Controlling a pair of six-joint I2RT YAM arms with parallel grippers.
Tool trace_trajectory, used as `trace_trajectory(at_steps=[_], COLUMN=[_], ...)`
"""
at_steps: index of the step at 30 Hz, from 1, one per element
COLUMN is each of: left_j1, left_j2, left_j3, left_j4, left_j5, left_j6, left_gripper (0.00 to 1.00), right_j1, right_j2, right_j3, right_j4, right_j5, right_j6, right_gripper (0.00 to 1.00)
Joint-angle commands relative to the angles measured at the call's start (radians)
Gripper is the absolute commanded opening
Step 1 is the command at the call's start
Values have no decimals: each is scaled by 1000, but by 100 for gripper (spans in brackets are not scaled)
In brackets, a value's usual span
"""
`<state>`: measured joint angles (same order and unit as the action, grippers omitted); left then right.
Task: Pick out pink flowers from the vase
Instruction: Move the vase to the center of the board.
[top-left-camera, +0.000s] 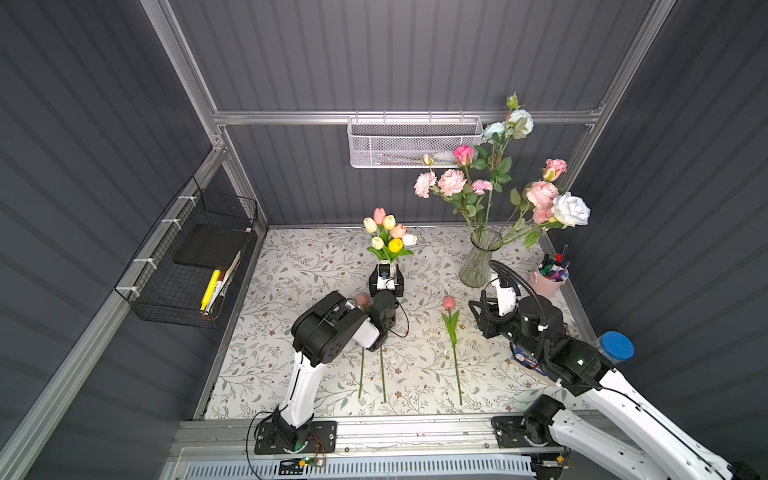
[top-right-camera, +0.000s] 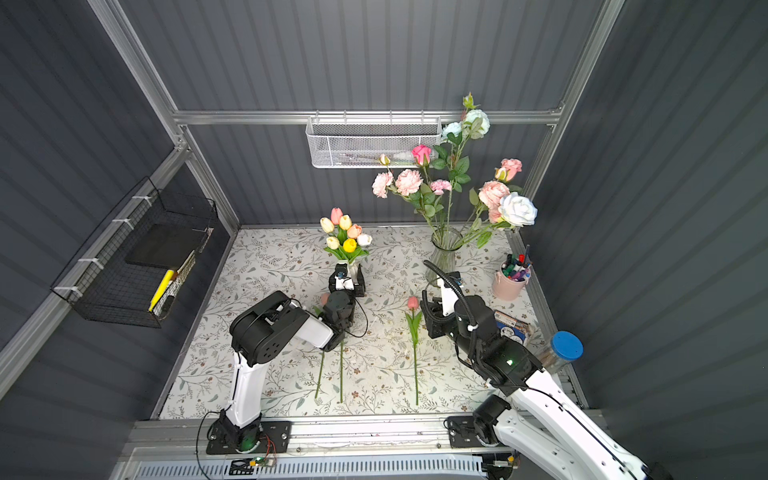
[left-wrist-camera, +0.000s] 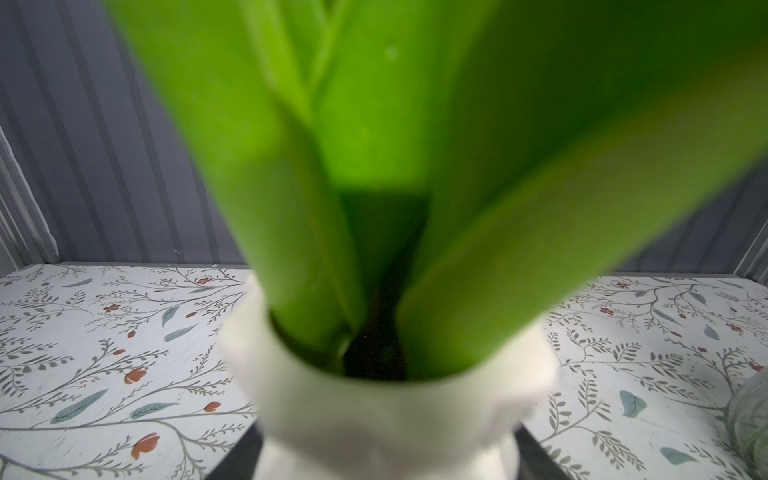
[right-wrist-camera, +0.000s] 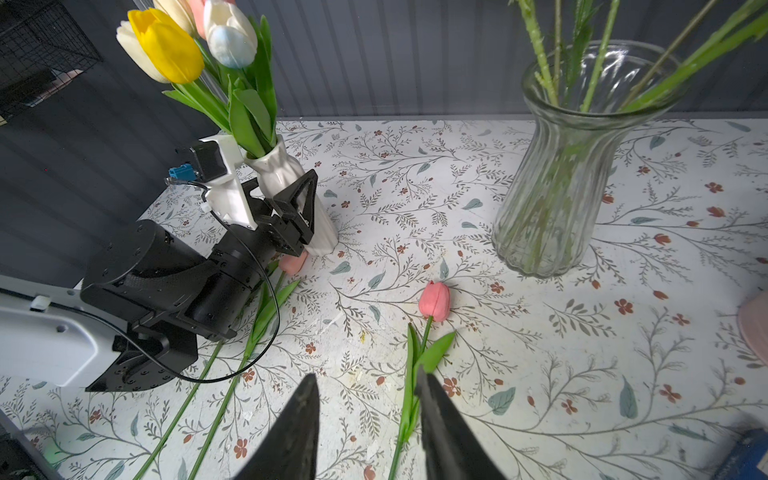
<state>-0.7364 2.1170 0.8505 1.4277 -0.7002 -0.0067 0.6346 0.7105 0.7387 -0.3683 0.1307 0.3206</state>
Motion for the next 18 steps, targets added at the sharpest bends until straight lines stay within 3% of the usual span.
trace_trajectory(at_steps=[1,5,9,13,16,18], left_j1=[9,23,57,124,179,194], left_j2=[1,-32,-82,-111,-96,-99], left_j3=[-16,-41,-77,-92,-83,-81], left_j4=[52,60,88,138,202,202], left_j5=[57,166,427,702,920,1008], left_j6=[-4,11,38,-4,-49,-43], left_gripper=[40,21,15,0,0,0], right_j1=[-3,-4,-3,-3,-4,-3], right_j2=[0,-4,-14,-17,-16,-17], right_j3=[-4,-8,-7,-7,-4,-3], right_j4=[6,6,-1,-6,-8,-9], right_j5=[-8,-6,-1,6,7,6], right_j6=[3,1,-6,-27,-37,-41], right_gripper=[41,41,41,41,41,41])
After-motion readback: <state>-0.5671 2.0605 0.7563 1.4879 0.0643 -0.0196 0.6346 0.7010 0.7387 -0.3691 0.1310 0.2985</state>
